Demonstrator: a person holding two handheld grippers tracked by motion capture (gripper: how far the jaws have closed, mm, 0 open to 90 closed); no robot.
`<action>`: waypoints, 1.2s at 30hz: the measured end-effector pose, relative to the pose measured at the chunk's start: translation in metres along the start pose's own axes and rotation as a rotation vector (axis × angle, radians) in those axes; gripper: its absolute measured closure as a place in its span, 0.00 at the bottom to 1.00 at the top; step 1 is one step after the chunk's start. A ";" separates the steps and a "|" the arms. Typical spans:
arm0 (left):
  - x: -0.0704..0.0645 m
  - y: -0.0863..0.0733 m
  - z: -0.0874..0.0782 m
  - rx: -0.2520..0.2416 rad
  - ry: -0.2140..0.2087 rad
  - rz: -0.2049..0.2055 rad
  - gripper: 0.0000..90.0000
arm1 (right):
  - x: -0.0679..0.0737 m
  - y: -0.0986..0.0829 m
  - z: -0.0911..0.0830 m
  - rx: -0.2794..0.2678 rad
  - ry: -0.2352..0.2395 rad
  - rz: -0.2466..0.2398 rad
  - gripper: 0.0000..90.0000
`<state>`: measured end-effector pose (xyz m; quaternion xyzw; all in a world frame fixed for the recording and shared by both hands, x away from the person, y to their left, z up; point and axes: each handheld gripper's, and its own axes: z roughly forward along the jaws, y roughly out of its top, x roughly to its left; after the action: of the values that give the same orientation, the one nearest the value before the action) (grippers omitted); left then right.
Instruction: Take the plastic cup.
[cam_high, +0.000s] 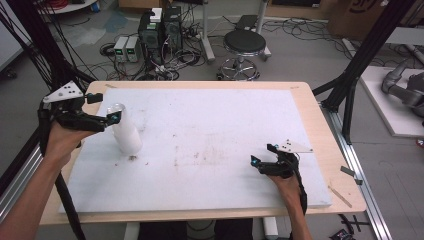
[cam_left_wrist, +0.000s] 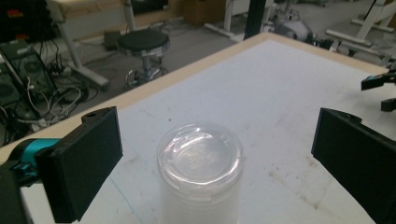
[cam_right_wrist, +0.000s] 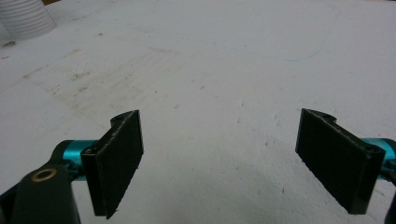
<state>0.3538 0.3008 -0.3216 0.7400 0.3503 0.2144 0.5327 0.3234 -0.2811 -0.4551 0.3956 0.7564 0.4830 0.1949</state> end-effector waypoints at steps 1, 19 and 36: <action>0.002 0.000 0.004 0.022 -0.001 -0.002 0.02 | 0.000 0.000 0.000 0.001 -0.001 0.001 0.17; 0.010 -0.010 0.037 0.250 0.001 0.002 0.13 | 0.001 0.000 -0.001 -0.003 -0.002 -0.001 0.17; 0.011 -0.013 0.040 0.321 0.001 -0.004 0.27 | 0.000 0.000 -0.001 -0.002 -0.004 0.001 0.17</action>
<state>0.3848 0.2855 -0.3479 0.8148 0.3816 0.1552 0.4079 0.3227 -0.2811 -0.4550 0.3968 0.7552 0.4834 0.1964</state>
